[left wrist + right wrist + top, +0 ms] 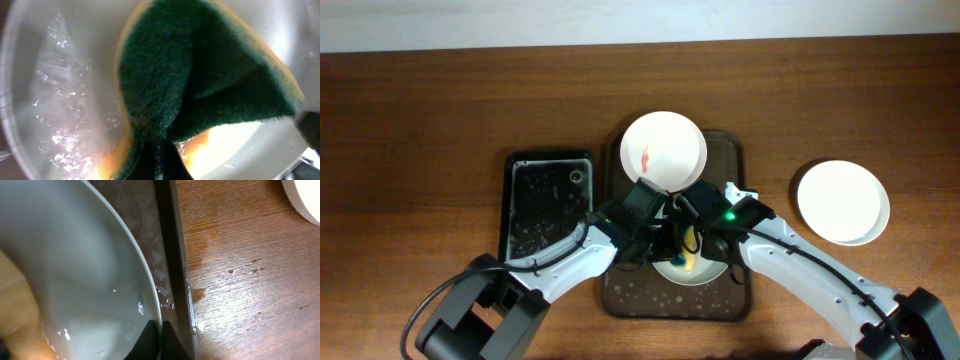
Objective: Clean dirty plates on tray and stack at the side
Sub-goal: 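Scrub the light blue plate again with the sponge, then put the sponge back in the black tray with left gripper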
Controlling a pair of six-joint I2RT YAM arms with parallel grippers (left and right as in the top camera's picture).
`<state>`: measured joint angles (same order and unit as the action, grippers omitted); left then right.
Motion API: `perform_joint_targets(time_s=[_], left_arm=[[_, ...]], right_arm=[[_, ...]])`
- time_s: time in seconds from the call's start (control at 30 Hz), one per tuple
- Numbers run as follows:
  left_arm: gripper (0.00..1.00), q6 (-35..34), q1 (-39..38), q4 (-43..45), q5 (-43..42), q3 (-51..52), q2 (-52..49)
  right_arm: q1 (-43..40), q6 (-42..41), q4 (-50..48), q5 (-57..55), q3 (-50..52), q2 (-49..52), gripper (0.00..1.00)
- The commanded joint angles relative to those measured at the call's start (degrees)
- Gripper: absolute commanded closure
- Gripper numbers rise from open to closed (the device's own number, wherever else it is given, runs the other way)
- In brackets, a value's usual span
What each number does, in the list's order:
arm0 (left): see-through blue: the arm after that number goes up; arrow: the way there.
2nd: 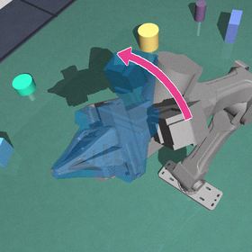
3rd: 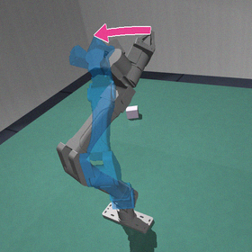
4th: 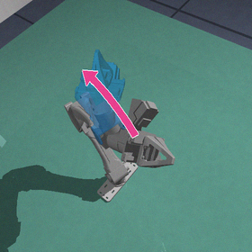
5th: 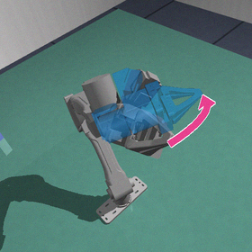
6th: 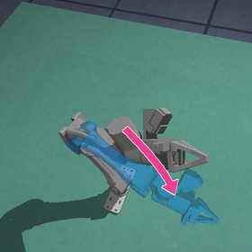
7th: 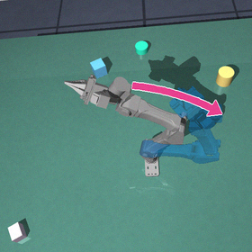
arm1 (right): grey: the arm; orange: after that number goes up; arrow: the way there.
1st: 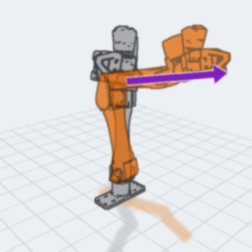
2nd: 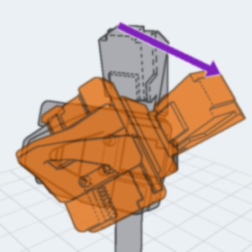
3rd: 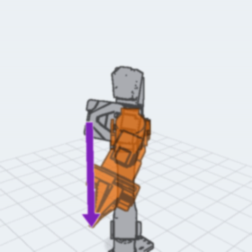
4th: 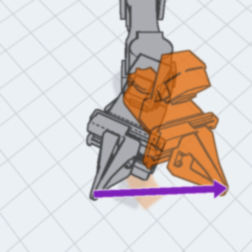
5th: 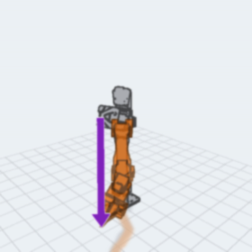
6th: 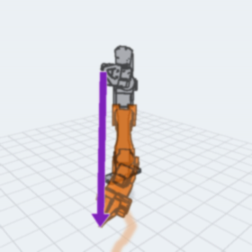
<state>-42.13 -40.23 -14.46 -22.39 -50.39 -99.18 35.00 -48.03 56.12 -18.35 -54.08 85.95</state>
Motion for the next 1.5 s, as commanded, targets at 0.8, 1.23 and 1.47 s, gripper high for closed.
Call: perform_joint_targets(time_s=[0.8,1.23,1.47], left_arm=[[1.00,10.14,15.56,-46.93,33.22,-20.81,14.12],[0.78,17.84,24.65,-29.29,31.89,-1.99,14.14],[0.04,20.00,24.65,-35.71,22.60,-8.15,24.22]], right_arm=[[-7.15,25.38,-15.67,23.91,0.11,1.14,0.72],[-10.34,27.85,-17.94,24.76,-0.24,11.98,0.96],[-9.81,26.34,-6.34,6.99,-0.26,-17.09,0.96]])
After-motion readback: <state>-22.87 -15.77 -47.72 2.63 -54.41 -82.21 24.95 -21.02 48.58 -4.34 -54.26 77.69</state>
